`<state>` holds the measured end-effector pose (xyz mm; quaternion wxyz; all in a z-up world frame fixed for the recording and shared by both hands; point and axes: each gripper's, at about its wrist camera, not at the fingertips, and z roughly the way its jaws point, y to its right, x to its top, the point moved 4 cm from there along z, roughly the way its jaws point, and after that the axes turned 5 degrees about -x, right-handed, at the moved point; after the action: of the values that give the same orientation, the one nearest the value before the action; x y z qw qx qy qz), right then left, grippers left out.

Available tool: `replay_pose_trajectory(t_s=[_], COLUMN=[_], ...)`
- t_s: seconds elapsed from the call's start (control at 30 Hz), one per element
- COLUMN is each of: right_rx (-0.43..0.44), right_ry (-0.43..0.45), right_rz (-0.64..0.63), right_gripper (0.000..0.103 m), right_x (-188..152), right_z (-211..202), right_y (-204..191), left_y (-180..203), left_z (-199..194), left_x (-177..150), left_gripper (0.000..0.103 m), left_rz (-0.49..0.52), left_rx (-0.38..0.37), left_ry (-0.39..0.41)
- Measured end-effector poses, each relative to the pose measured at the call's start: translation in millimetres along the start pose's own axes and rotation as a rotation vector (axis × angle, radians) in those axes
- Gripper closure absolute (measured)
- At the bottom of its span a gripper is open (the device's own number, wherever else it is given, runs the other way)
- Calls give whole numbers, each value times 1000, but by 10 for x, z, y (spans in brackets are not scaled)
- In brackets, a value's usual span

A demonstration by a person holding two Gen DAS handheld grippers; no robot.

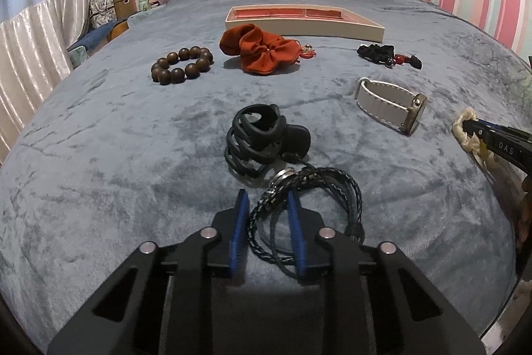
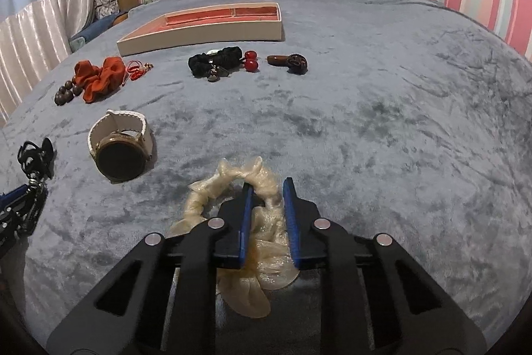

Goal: Organize jewelry
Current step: 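Grasp the black braided bracelet with the left tool while the right tool grasps the cream flower clip, then carry both items to the tray and open both tools to release them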

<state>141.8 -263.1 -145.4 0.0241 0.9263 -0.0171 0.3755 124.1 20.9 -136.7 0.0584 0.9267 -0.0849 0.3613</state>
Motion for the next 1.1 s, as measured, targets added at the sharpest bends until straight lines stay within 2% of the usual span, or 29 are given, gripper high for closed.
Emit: replay_pose_trajectory(t_s=[0.1, 0.3, 0.53, 0.8, 1.1], right_rx=[15, 24, 24, 27, 43], right_ry=[2, 35, 89, 158, 236], right_rz=[17, 27, 33, 24, -16], right_gripper=[87, 87, 87, 87, 87], right_x=[10, 95, 348, 869, 1855], right_z=[-36, -168, -325, -305, -16], right_y=[36, 87, 169, 179, -17], left_y=[-17, 17, 143, 140, 42], left_z=[-31, -184, -476, -365, 187], left_x=[-8, 17, 310, 1020, 2036], left_gripper=[88, 88, 88, 88, 88], left_rz=[-6, -2, 35, 41, 15], left_rx=[-9, -21, -49, -30, 3], left_ry=[-1, 28, 106, 169, 185])
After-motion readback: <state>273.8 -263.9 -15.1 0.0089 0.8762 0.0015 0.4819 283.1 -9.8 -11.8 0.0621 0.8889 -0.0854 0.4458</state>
